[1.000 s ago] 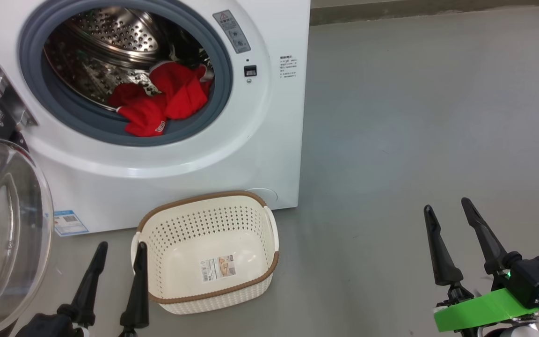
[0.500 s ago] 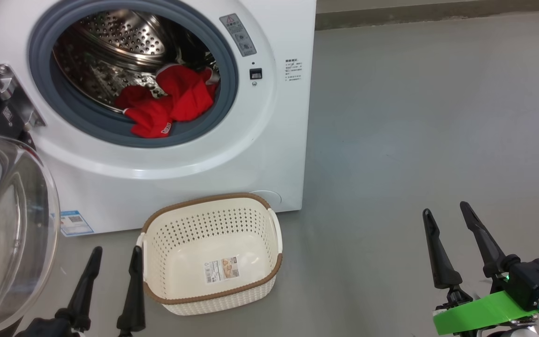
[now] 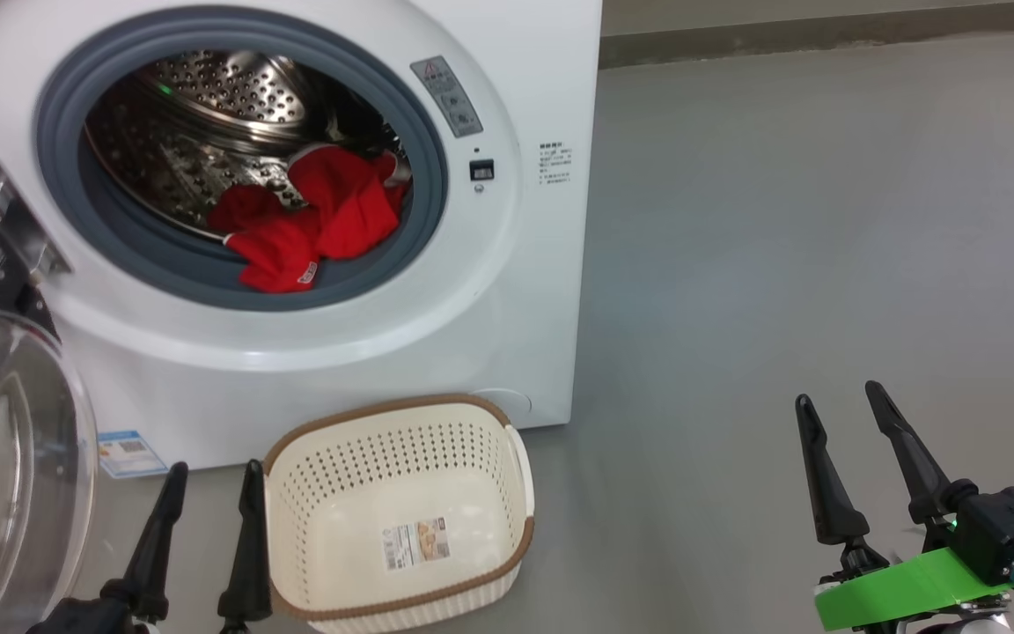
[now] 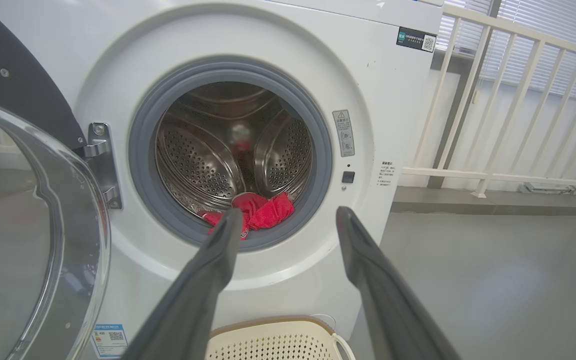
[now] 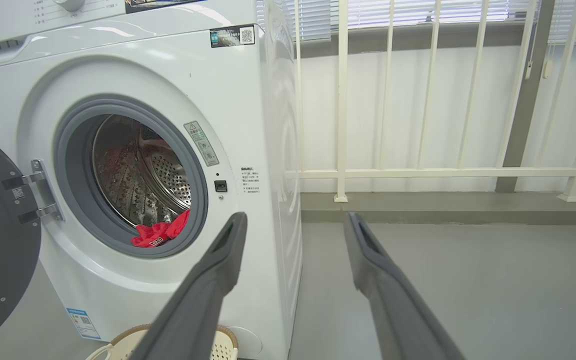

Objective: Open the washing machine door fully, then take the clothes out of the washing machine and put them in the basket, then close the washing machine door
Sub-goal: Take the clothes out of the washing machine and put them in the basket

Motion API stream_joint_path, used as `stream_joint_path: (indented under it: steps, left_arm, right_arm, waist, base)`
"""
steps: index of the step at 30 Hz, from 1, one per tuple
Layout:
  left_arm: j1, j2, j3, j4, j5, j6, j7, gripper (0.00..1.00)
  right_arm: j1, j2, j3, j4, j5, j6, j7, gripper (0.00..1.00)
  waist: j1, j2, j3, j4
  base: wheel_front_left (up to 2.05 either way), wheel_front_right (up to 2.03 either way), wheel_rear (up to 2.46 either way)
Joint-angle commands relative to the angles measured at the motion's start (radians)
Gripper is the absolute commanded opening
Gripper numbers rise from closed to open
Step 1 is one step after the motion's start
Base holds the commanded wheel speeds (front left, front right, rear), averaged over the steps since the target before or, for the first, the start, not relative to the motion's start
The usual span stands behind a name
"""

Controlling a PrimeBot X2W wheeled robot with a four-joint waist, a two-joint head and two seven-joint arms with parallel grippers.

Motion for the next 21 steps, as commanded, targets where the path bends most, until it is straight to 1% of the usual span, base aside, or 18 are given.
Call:
stream_joint_path:
  steps: [1, 6, 10, 17, 21]
  left_arm:
    - [-0.019, 0.014, 0.03, -0.035, 0.004, 0.002, -0.006, 1.0]
    - [-0.018, 0.011, 0.026, -0.044, 0.002, 0.001, -0.01, 1.0]
    - [-0.017, 0.012, 0.021, -0.04, 0.01, 0.008, -0.012, 1.0]
    - [-0.017, 0.009, 0.015, -0.034, 0.011, 0.017, -0.013, 1.0]
    - [-0.016, 0.007, 0.012, -0.034, 0.002, 0.012, -0.014, 1.0]
  right_arm:
    - [-0.023, -0.004, 0.025, -0.021, 0.003, 0.006, -0.006, 1.0]
    - [-0.023, -0.004, 0.028, -0.019, 0.004, 0.006, -0.006, 1.0]
    - [-0.024, -0.004, 0.029, -0.017, 0.002, 0.006, -0.006, 1.0]
    - [-0.026, -0.004, 0.034, -0.014, -0.004, 0.006, -0.006, 1.0]
    - [-0.024, -0.004, 0.034, -0.013, -0.005, 0.006, -0.006, 1.0]
  waist:
    - [0.0, 0.0, 0.0, 0.0]
    - [0.0, 0.0, 0.003, 0.003]
    - [0.0, 0.0, 0.004, 0.005]
    - [0.0, 0.0, 0.002, 0.005]
    - [0.0, 0.0, -0.002, 0.006]
  base:
    - [1.91, -1.91, 0.0]
    - [1.51, -1.51, 0.0]
    - [0.9, -0.9, 0.0]
    - [0.2, -0.2, 0.0]
    - [0.0, 0.0, 0.0]
